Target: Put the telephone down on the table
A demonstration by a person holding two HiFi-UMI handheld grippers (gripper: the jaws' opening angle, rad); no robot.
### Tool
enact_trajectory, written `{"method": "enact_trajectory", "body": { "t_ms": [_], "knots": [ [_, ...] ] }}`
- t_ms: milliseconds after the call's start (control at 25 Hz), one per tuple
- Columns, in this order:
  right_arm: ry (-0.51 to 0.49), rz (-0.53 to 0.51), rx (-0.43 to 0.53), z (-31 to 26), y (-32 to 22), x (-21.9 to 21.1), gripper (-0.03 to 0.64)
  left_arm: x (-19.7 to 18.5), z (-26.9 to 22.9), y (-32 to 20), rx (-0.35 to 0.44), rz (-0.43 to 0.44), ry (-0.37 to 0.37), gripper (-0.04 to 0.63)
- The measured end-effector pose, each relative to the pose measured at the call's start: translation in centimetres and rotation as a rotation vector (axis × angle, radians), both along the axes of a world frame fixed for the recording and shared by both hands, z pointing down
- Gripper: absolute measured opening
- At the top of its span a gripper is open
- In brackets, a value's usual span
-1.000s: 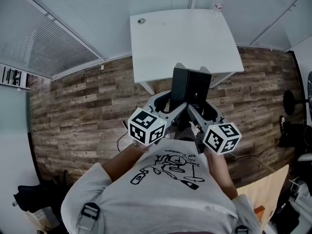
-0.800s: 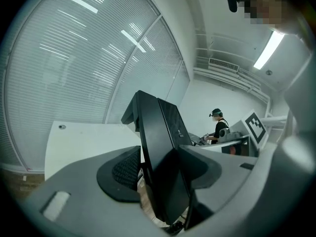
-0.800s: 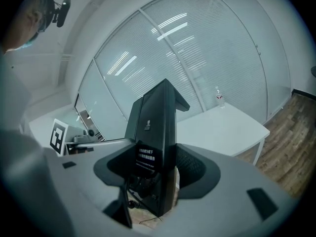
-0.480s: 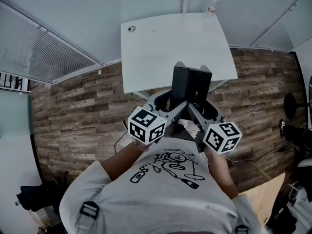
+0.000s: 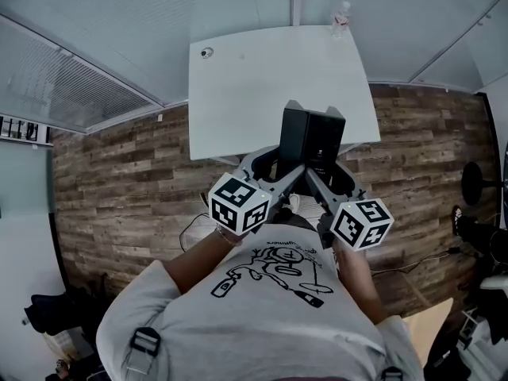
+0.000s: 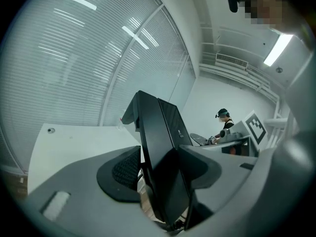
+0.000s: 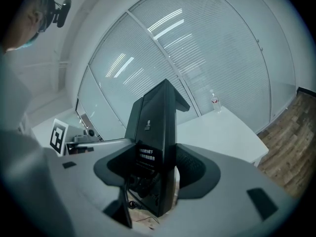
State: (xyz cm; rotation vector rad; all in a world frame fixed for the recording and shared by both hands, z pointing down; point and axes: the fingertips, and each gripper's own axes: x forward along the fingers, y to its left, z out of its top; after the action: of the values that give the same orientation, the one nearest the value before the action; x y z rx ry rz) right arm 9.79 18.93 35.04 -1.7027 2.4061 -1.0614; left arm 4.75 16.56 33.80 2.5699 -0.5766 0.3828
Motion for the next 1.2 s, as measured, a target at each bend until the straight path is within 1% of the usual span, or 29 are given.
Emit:
{"method": "enact_trajectory", "body": {
  "t_ms": [240,640,880,1200],
  "knots": [
    [-0.011,-0.034,-0.006,0.3,-1.8,2.0,0.236,1.9,0.2,-1.6,-0.001,-0.035,-0.004,0.224],
    [-0.018,-0.057,-0.011,0.9,-5.1,3.3,0.238,3.1,0.8,-4.8,-0.005,-0.072,0.004,0.224],
    [-0.009,-0.073,-0.020,1.4,-8.0,2.5,0.236,2.2,1.3,-7.7,-0.017,-0.089,0.013,0.224],
    [-0.004,-0.116,-0.022,1.1,-14.8,0.5,0.238,0.1,1.1,-14.2,-0.011,-0.132,0.027,0.224]
  ]
}}
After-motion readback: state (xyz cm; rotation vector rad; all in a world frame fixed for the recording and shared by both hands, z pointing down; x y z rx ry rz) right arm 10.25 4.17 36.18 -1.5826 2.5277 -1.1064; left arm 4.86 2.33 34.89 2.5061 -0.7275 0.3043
